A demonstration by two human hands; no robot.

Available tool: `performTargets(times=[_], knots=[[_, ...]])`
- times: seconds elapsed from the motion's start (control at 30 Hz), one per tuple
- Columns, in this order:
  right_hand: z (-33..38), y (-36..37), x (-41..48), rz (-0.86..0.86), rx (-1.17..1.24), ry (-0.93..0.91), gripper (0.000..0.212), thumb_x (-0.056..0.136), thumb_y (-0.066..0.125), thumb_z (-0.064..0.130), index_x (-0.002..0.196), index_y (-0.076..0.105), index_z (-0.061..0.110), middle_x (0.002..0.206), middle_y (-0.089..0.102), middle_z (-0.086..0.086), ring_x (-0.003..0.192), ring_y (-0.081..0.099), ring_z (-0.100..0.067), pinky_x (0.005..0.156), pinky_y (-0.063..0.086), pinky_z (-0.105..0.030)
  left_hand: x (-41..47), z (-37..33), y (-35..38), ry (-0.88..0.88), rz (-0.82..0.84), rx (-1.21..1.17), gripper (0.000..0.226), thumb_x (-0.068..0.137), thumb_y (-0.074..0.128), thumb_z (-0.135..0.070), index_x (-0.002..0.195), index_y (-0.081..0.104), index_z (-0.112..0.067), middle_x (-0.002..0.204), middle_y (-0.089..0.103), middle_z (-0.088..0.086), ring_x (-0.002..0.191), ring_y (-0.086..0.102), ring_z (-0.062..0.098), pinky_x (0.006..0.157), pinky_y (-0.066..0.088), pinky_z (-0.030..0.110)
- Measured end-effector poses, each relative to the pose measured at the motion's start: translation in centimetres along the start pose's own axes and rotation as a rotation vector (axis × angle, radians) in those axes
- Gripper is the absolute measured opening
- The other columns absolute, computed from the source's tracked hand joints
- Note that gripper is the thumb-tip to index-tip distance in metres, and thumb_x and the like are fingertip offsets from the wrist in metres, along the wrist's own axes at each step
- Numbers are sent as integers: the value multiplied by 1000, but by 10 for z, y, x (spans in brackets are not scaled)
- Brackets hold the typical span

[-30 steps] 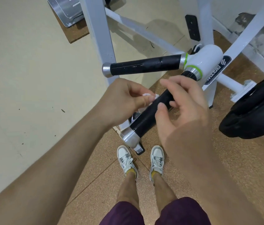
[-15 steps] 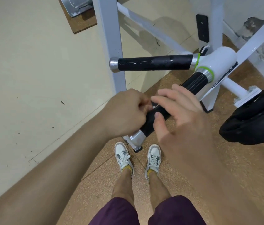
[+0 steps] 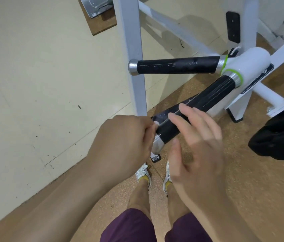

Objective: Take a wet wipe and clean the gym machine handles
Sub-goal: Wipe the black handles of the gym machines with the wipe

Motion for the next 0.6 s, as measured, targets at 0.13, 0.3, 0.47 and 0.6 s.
performTargets(times=[0.13, 0.3, 0.47, 0.6], knots=[[-1, -1, -6, 7, -13, 32, 41, 81, 56, 2, 118, 65, 14, 129, 59, 2, 114, 38, -8, 100, 21, -4, 11, 21, 9, -162, 149, -185, 29, 97, 46, -30, 81, 68, -21, 59, 58, -2, 59, 53, 15, 56, 39, 28], [1, 1, -8, 73, 76, 45, 39, 85, 54, 3, 119, 65, 17, 125, 60, 10, 108, 47, -9, 91, 38, -11, 16, 10, 15, -41, 132, -250, 35, 100, 40, -32, 82, 65, -16, 73, 64, 3, 72, 58, 20, 69, 47, 36], [-1, -7, -20, -69, 452, 274, 35, 84, 55, -7, 100, 71, 19, 99, 69, 12, 97, 64, -9, 81, 48, -14, -27, -10, 10, 99, -216, -17, 30, 93, 40, -26, 93, 68, -16, 65, 49, -2, 59, 48, 23, 53, 35, 30], [-18, -1, -31, -163, 799, 705, 31, 83, 59, -8, 89, 73, 19, 87, 73, 4, 76, 65, -5, 69, 50, -16, -44, -17, 31, 173, -336, 213, 37, 82, 64, -6, 119, 65, -3, 69, 53, 6, 59, 45, 25, 56, 27, 32]])
Point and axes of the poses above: each hand's wrist, its own x-axis towards the middle knuckle, its own y-axis out of the palm, z = x × y, the point moved 6 cm from there along x, towards the middle knuckle
